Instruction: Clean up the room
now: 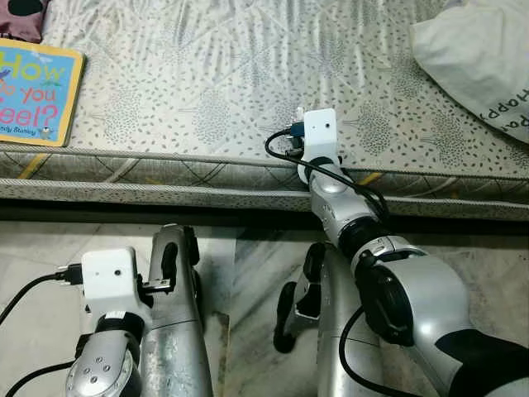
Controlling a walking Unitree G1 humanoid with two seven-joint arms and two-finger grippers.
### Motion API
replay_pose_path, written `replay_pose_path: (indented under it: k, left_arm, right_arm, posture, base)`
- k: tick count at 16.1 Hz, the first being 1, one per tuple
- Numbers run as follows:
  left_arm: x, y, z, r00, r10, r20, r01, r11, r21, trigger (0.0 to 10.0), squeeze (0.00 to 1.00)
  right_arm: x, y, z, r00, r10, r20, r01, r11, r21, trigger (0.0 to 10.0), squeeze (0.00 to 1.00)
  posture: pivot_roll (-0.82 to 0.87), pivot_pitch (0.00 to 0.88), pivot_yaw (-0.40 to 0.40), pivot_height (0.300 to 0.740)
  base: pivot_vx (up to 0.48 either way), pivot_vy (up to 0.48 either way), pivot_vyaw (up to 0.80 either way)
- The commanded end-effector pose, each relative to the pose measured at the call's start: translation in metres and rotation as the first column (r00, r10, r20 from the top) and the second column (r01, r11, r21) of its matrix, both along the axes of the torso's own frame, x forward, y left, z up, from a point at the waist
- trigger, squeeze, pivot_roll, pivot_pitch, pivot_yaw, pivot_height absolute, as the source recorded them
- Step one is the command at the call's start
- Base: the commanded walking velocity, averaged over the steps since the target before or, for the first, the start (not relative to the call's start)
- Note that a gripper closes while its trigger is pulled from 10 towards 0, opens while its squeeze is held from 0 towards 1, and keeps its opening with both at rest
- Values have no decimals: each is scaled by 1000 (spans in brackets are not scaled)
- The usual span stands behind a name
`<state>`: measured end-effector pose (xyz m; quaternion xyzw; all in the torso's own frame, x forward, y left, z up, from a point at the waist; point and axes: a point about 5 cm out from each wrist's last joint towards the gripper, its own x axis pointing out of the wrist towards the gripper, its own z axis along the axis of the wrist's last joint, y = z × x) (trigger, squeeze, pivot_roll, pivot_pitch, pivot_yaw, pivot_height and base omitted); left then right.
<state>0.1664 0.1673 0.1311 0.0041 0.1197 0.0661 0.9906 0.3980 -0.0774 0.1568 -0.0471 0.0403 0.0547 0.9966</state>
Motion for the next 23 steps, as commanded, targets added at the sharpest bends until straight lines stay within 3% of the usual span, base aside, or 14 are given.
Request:
replay_pose_path:
  k: [1, 6, 10, 14, 17, 18, 19, 20, 21, 22, 23]
  left_arm:
    - [-7, 1, -8, 999, 8, -43, -8, 1000, 4, 10000, 0]
    - [-3, 0, -7, 999, 9, -37, -9, 1000, 1, 10000, 0]
    - [9, -1, -9, 1000, -20, -19, 20, 1000, 10, 10000, 0]
    - [43, -9, -8, 996, -75, 44, 76, 997, -12, 10000, 0]
    - [59, -13, -12, 992, -111, 67, 113, 993, -26, 10000, 0]
    - [67, -16, -16, 989, -124, 80, 128, 991, -44, 10000, 0]
    - [71, -17, -17, 988, -127, 83, 131, 990, -47, 10000, 0]
    - [74, -20, -20, 986, -138, 89, 143, 989, -47, 10000, 0]
    - [74, -21, -22, 986, -140, 89, 144, 988, -47, 10000, 0]
    - [77, -21, -25, 986, -141, 91, 146, 988, -49, 10000, 0]
    - [78, -21, -26, 985, -142, 93, 147, 988, -50, 10000, 0]
  right_arm:
    - [-6, -1, -18, 997, 3, -82, -2, 1000, 13, 0, 0]
    - [-5, 0, -17, 997, 5, -81, -4, 1000, 14, 0, 0]
    - [-3, -11, -14, 997, 10, -72, -8, 1000, 25, 0, 0]
    - [2, -33, -3, 992, 126, -13, -126, 991, 49, 0, 0]
    - [-1, -42, -3, 972, 232, 28, -233, 972, 26, 0, 0]
    - [-8, -51, -7, 955, 284, 79, -286, 958, 11, 0, 0]
    - [-9, -55, -9, 956, 282, 84, -285, 958, 24, 0, 0]
    - [-24, -69, -23, 957, 268, 108, -275, 960, 54, 0, 0]
    - [-28, -72, -27, 958, 264, 112, -271, 961, 55, 0, 0]
    - [-53, -83, -44, 968, 219, 121, -230, 969, 87, 0, 0]
    - [-63, -87, -50, 976, 185, 117, -198, 974, 108, 0, 0]
  posture:
    - [373, 388, -113, 549]
    - [373, 384, -113, 549]
    - [341, 347, -100, 549]
    - [256, 273, -98, 549]
    - [170, 206, -85, 549]
    - [114, 177, -71, 549]
    - [106, 173, -69, 549]
    - [77, 142, -61, 549]
    - [73, 135, -59, 549]
    - [50, 105, -38, 549]
    - [41, 92, -30, 549]
  base:
    - [0, 0, 0]
    - [0, 0, 0]
    - [0, 0, 0]
    - [0, 0, 0]
    - [0, 0, 0]
    - [0, 0, 0]
    - [0, 0, 0]
    - [0, 0, 0]
    - [0, 0, 0]
    - [0, 0, 0]
    - [0, 0, 0]
